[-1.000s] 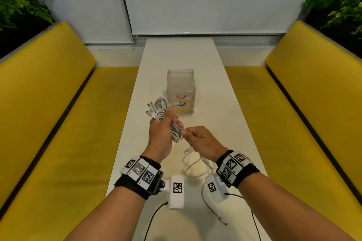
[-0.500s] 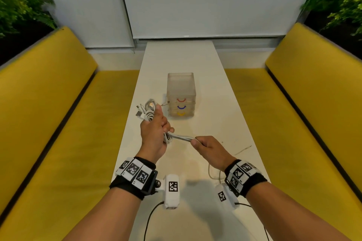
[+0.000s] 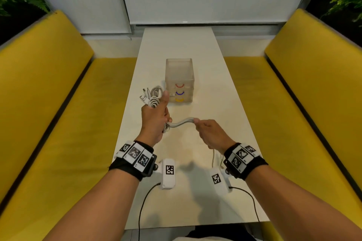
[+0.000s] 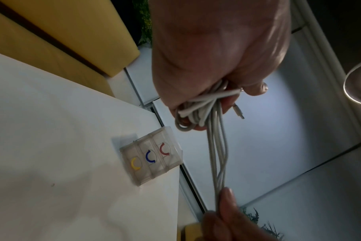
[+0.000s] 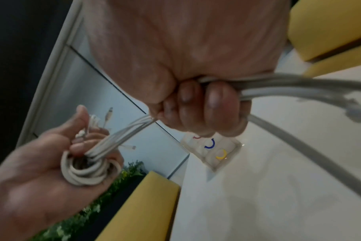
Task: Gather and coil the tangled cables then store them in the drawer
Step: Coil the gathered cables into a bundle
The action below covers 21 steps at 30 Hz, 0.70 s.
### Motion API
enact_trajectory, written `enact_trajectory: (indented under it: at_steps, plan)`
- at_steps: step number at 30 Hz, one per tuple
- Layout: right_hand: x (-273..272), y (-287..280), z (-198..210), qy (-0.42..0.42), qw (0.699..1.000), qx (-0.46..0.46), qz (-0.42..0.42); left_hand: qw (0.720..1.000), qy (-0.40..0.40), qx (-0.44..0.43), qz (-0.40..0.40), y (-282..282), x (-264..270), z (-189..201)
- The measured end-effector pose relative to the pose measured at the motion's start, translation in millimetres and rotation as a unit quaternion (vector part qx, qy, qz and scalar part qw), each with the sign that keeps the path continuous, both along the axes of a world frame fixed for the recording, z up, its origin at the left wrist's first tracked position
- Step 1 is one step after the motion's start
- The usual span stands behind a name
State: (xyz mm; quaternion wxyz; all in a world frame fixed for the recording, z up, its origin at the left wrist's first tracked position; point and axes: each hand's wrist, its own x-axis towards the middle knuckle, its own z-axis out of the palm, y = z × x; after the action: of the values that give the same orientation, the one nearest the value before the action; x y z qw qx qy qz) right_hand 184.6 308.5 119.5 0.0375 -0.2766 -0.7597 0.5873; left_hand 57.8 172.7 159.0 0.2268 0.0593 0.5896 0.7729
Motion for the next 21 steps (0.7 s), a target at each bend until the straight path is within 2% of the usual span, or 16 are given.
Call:
enact_trajectory:
  at_steps: [3, 7, 12, 17, 21]
  plan:
    - [-6, -5, 12, 0.004, 0.996, -0.071, -0.054, 1.0, 0.005, -0.029, -0.011, 0, 5, -1]
    - [-19, -12, 26, 0.018, 0.988, -0.107, -0.107, 0.997, 0.036, -0.072, -0.014, 1, 10, -2]
    - [-30, -23, 47, 0.041, 0.977, -0.154, -0.142, 0.994, 0.06, -0.091, 0.001, 2, 12, -5]
    - [-37, -28, 67, 0.059, 0.958, -0.239, -0.15, 0.993, 0.058, -0.106, -0.013, 1, 12, -10]
    - [-41, -34, 74, 0.06, 0.98, -0.159, -0.103, 0.993, 0.057, -0.098, -0.027, 3, 17, -7]
